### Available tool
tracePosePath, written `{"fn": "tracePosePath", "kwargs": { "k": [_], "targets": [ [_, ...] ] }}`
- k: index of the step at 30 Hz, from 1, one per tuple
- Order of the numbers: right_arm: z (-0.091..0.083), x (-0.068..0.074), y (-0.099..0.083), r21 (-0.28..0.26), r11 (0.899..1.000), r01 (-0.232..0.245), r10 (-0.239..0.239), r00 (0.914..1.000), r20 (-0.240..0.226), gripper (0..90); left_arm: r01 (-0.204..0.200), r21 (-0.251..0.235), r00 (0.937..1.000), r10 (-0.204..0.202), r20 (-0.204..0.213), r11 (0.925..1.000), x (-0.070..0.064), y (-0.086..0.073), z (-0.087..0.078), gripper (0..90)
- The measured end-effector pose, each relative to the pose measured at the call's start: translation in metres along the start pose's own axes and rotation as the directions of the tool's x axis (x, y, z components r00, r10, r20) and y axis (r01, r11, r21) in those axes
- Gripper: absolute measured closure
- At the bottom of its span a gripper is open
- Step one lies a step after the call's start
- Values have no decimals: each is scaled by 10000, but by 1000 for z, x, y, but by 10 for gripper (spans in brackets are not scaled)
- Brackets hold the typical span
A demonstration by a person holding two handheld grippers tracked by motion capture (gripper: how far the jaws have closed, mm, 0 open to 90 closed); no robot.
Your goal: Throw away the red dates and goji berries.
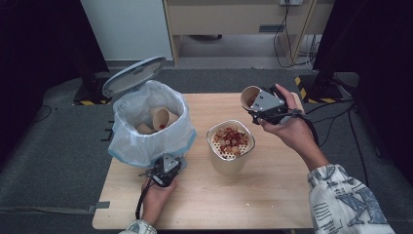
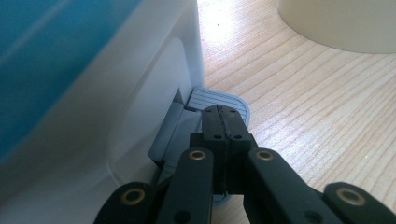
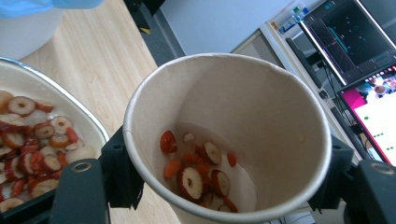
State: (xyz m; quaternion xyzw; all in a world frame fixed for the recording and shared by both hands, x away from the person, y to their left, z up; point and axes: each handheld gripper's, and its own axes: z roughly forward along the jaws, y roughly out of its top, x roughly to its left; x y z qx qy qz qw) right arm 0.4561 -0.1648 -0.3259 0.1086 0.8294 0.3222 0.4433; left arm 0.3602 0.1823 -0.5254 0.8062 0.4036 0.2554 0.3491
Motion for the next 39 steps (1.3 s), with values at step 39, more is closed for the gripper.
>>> {"fn": "tracePosePath", "kwargs": {
  "k": [39],
  "targets": [
    [6, 27, 12, 561, 9688, 2413, -2435, 9692, 359, 301, -2, 0, 10000, 2, 6, 10000, 0, 0, 0, 894]
  ]
}}
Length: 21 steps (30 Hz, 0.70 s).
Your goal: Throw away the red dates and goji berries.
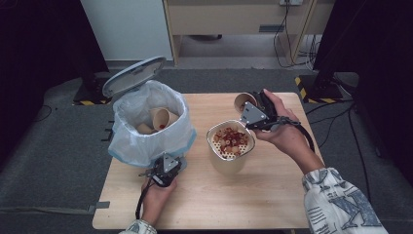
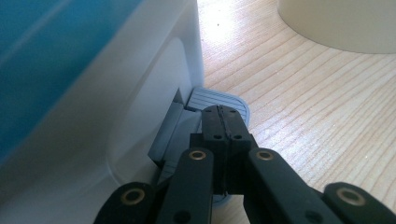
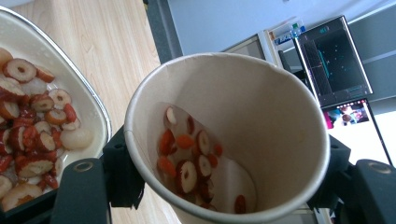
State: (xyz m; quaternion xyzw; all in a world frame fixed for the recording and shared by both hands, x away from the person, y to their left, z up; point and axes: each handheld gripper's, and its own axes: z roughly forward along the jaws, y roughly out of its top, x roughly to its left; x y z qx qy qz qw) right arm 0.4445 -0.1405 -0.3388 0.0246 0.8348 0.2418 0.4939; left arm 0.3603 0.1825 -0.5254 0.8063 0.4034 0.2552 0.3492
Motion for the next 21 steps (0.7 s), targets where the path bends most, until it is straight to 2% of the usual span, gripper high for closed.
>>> {"fn": "tracePosePath", "kwargs": {
  "k": [4, 21],
  "targets": [
    [-1, 1, -1, 7, 9998, 182, -182, 9998, 104, 304, 4, -1, 10000, -4, -1, 10000, 0, 0, 0, 894],
    [-4, -1, -7, 56, 9996, 263, -264, 9994, 212, 305, 12, 1, 10000, -12, 0, 10000, 0, 0, 0, 894]
  ]
}}
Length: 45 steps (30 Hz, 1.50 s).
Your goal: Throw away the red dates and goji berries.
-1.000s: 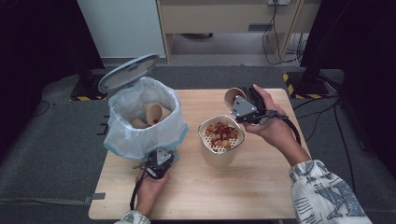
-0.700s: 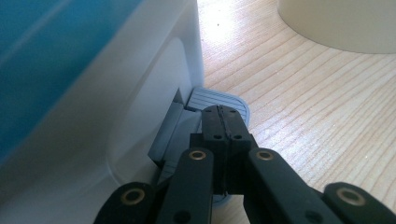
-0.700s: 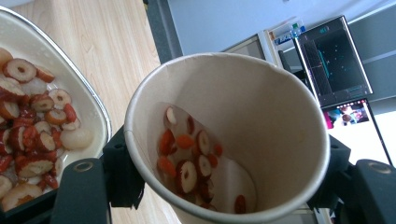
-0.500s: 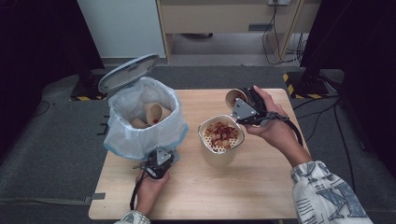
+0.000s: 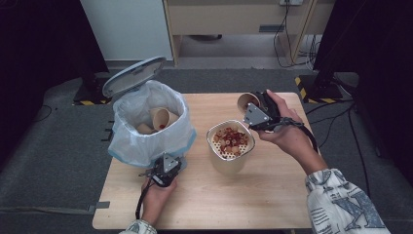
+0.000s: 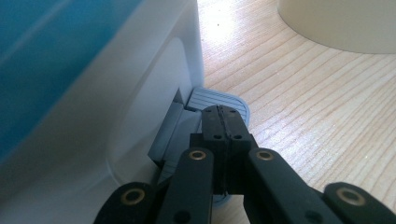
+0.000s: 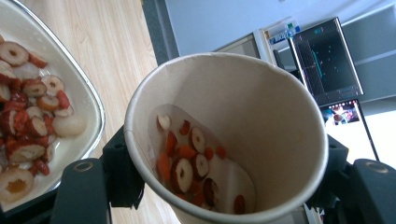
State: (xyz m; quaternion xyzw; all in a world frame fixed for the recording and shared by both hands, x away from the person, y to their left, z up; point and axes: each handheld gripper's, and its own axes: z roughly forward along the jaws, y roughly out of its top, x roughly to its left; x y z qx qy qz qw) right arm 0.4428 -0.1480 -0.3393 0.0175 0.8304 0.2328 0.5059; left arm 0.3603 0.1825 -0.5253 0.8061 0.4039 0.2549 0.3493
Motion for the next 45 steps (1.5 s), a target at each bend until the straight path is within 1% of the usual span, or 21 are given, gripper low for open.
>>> {"fn": "tracePosePath", "kwargs": {
  "k": [4, 10, 13, 16, 19, 21, 25, 26, 30, 31, 34, 35, 36, 38, 41, 45],
  "targets": [
    [0, 1, 5, -62, 9997, 247, -247, 9997, -30, 305, -10, 0, 10000, 10, -5, 10000, 0, 0, 0, 893],
    [-2, 0, 2, 87, 9995, 317, -317, 9995, 28, 305, -19, -7, 10000, 19, -4, 10000, 0, 0, 0, 894],
    [-3, 1, 3, 66, 9990, 431, -431, 9991, -14, 305, -20, -6, 10000, 20, -8, 10000, 0, 0, 0, 893],
    [-3, 0, 3, 134, 9990, 420, -421, 9991, 36, 305, -11, -6, 10000, 11, -5, 10000, 0, 0, 0, 893],
    [-4, -1, 4, 147, 9982, 587, -588, 9983, 63, 305, -16, -5, 10000, 16, -3, 10000, 0, 0, 0, 893],
    [-5, -1, 7, 146, 9967, 795, -796, 9968, 108, 305, -3, -8, 10000, 3, 2, 10000, 0, 0, 0, 893],
    [-5, 1, 11, 290, 9919, 1239, -1245, 9921, 177, 306, -15, -13, 10000, 15, -1, 10000, 0, 0, 0, 893],
    [-4, 2, 12, 323, 9895, 1405, -1412, 9898, 200, 306, -12, -9, 10000, 12, 0, 10000, 0, 0, 0, 893],
    [-3, 4, 13, 406, 9856, 1644, -1654, 9860, 218, 306, -13, -4, 10000, 13, -6, 10000, 0, 0, 0, 894],
    [-3, 4, 13, 471, 9831, 1770, -1781, 9838, 216, 306, -8, 0, 10000, 8, -2, 10000, 0, 0, 0, 893],
    [-3, 5, 14, 526, 9795, 1946, -1963, 9801, 289, 306, -3, -1, 10000, 3, -1, 10000, 0, 0, 0, 893],
    [-3, 6, 14, 573, 9747, 2160, -2181, 9753, 341, 306, -10, 0, 10000, 10, -2, 10000, 0, 0, 0, 893],
    [-2, 8, 15, 708, 9676, 2423, -2455, 9686, 394, 306, -6, 1, 10000, 6, -3, 10000, 0, 0, 0, 893],
    [-3, 8, 16, 684, 9673, 2444, -2468, 9686, 286, 306, -3, -1, 10000, 3, 1, 10000, 0, 0, 0, 893],
    [-2, 8, 16, 681, 9657, 2506, -2533, 9667, 349, 306, 6, -2, 10000, -6, 6, 10000, 0, 0, 0, 893],
    [-3, 8, 16, 728, 9612, 2659, -2691, 9623, 382, 306, 3, 1, 10000, -3, 1, 10000, 0, 0, 0, 893]
  ]
}}
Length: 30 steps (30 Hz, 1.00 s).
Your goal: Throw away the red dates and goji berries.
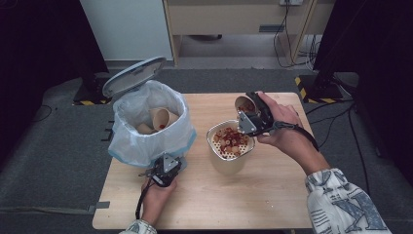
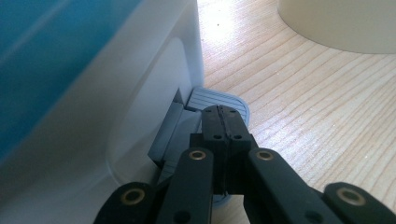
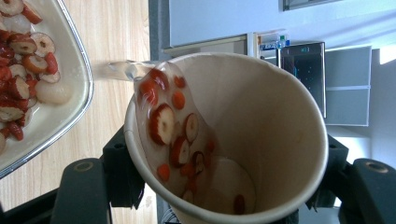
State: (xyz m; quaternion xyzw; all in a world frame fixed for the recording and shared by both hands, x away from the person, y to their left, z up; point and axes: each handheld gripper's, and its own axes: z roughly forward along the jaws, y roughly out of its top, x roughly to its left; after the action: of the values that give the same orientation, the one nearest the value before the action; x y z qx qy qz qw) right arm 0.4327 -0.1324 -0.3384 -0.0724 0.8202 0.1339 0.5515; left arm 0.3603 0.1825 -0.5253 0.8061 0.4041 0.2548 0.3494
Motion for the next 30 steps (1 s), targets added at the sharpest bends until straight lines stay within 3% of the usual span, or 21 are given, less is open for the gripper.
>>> {"fn": "tracePosePath", "kwargs": {
  "k": [4, 11, 18, 30],
  "targets": [
    [-1, -1, 0, -63, 9999, -127, 127, 9999, 13, 307, 9, 1, 10000, -9, 2, 10000, 0, 0, 0, 893],
    [-2, -1, 2, 187, 9975, 685, -688, 9975, 187, 307, 15, -13, 10000, -15, 12, 10000, 0, 0, 0, 893],
    [-3, -1, 4, 162, 9950, 989, -995, 9943, 373, 307, 8, -10, 10000, -8, 7, 10000, 0, 0, 0, 893],
    [-7, -4, 9, 465, 9798, 1945, -1973, 9781, 660, 308, 5, -8, 10000, -5, 0, 10000, 0, 0, 0, 893]
  ]
}}
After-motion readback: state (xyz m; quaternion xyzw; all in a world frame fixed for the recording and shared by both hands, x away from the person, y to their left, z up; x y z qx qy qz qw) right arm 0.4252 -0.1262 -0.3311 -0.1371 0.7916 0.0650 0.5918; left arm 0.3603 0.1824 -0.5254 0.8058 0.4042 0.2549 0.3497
